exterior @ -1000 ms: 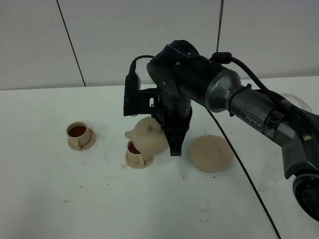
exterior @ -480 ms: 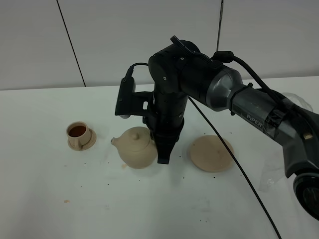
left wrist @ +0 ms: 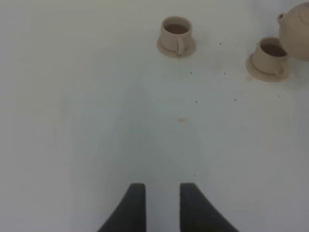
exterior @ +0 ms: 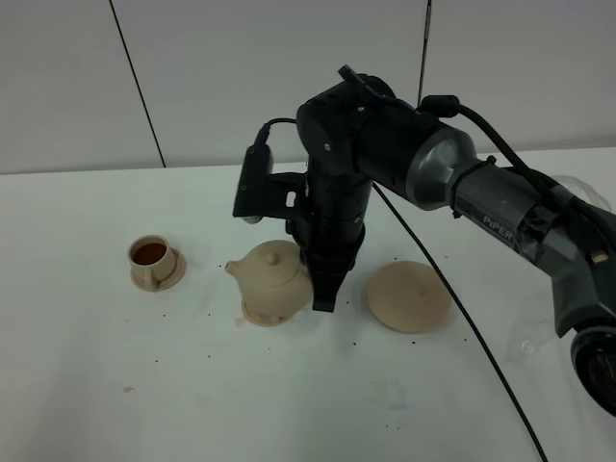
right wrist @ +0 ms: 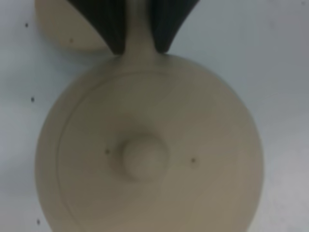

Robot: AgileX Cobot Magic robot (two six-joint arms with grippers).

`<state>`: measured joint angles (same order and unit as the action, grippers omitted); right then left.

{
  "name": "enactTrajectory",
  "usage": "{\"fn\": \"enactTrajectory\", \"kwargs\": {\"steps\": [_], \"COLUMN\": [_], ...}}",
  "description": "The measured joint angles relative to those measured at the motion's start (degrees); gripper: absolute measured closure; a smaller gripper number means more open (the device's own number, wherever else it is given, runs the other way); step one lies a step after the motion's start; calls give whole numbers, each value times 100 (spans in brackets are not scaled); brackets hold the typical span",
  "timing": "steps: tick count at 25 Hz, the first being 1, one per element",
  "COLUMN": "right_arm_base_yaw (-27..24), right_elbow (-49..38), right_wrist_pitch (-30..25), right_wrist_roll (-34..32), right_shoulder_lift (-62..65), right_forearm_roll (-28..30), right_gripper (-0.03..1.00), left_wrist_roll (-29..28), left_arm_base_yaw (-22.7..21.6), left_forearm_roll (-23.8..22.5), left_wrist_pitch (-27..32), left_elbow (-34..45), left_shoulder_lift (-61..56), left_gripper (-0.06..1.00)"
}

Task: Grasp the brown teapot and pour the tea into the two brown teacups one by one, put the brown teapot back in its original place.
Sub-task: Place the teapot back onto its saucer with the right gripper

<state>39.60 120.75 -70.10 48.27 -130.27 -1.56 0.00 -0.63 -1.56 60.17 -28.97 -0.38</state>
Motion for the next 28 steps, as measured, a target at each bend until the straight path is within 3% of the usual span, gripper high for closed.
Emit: {"fn": "enactTrajectory", "kwargs": {"steps": [16,28], "right_arm_base_yaw": [-1236,-1584], "right_elbow": [-661,-1759], "right_wrist_pitch": [-3,114], "right_wrist_roll": [-1159,-1533], "right_shoulder_lift": [0,594], "right_forearm_roll": [-259,-187], "right_gripper": [88,88], "left_wrist_roll": [0,0], "left_arm_base_yaw": [0,0], "left_forearm_roll": [0,0], "left_wrist_pitch": [0,0], "left_elbow": [0,0], "left_shoulder_lift": [0,0], "left_gripper": [70,70]}}
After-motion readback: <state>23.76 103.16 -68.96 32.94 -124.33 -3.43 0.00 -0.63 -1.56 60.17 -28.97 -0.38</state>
